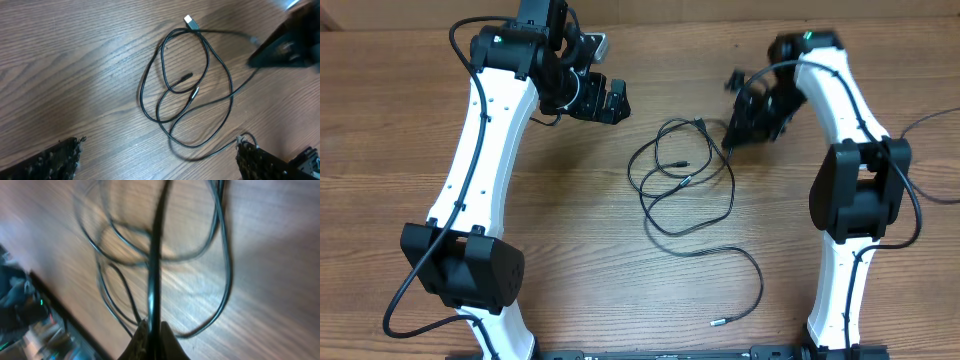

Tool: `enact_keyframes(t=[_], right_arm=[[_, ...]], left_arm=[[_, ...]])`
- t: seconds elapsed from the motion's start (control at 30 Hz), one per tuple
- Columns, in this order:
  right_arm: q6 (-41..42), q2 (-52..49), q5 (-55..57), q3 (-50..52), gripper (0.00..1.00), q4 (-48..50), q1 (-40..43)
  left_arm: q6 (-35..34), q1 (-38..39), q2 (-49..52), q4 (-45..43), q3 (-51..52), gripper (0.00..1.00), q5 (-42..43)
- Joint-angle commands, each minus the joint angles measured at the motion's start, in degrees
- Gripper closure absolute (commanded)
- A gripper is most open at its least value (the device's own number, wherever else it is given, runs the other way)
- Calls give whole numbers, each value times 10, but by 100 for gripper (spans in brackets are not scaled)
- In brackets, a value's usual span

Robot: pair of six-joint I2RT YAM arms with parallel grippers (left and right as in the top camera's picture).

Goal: Untangle cables

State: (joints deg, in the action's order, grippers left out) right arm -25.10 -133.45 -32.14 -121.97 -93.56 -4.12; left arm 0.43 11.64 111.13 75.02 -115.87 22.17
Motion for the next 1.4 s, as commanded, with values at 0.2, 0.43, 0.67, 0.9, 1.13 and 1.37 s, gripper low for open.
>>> enact_keyframes(t=[0.2,0.43,0.67,0.9,1.13,1.37], right_arm=[[98,109,20,-347,96,-31,-1],[205,155,21,-560,96,23,-1],[264,219,24,-580,96,180,0],[318,231,26,-580,96,284,0],[321,229,166,-580,96,283,3],[280,218,283,-580,96,232,36]], left_arm=[[13,3,-15,0,-12,0,-2],[13,3,-15,0,-12,0,-2],[13,3,-15,0,-12,0,-2],[13,3,-15,0,-12,0,-2],[13,3,-15,0,-12,0,-2],[13,3,-15,0,-12,0,-2]])
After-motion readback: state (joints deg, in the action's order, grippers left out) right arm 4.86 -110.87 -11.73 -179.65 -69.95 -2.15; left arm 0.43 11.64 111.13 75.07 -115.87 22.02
